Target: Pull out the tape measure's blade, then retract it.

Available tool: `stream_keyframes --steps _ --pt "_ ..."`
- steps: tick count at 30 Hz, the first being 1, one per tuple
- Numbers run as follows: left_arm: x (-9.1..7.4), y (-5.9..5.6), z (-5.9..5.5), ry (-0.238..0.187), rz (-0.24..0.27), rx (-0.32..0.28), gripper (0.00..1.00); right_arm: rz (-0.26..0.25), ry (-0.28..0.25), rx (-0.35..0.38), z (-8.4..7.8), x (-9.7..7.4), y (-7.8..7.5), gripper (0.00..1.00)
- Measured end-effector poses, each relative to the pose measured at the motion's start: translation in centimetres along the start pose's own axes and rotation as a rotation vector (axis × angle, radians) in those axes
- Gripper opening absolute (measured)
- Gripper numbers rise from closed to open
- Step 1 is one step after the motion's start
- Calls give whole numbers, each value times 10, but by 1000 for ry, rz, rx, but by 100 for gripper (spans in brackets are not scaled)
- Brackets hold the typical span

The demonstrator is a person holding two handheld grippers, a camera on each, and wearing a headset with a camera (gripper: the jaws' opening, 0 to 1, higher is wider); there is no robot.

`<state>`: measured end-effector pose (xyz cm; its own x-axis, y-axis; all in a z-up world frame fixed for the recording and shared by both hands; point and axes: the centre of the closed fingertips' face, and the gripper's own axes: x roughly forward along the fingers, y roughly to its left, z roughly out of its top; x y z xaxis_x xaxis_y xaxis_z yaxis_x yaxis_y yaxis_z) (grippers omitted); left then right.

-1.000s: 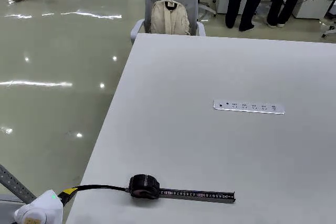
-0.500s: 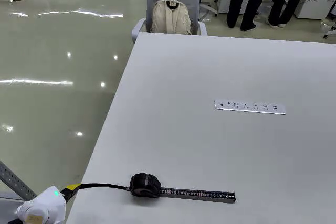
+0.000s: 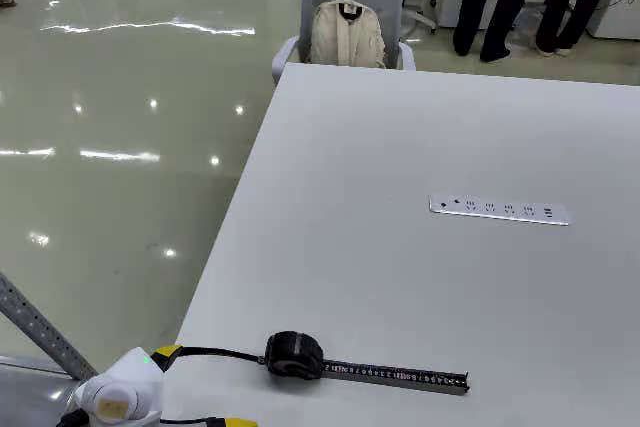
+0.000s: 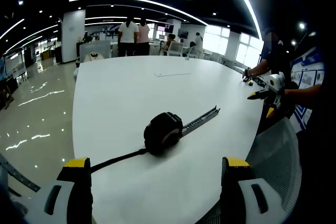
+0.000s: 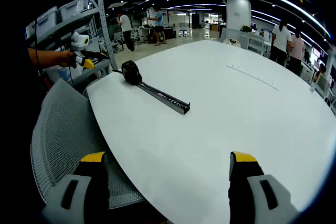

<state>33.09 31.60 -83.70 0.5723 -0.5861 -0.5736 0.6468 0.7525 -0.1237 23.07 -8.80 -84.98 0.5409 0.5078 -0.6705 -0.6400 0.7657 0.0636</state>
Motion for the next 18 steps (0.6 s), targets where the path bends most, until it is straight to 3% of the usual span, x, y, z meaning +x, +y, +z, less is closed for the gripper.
stream_keyframes --steps 8,18 --pt "13 -18 7 -17 1 -14 100 53 46 -99 16 6 -6 99" --pt "29 -34 17 -29 17 -23 100 66 68 -191 37 16 -19 96"
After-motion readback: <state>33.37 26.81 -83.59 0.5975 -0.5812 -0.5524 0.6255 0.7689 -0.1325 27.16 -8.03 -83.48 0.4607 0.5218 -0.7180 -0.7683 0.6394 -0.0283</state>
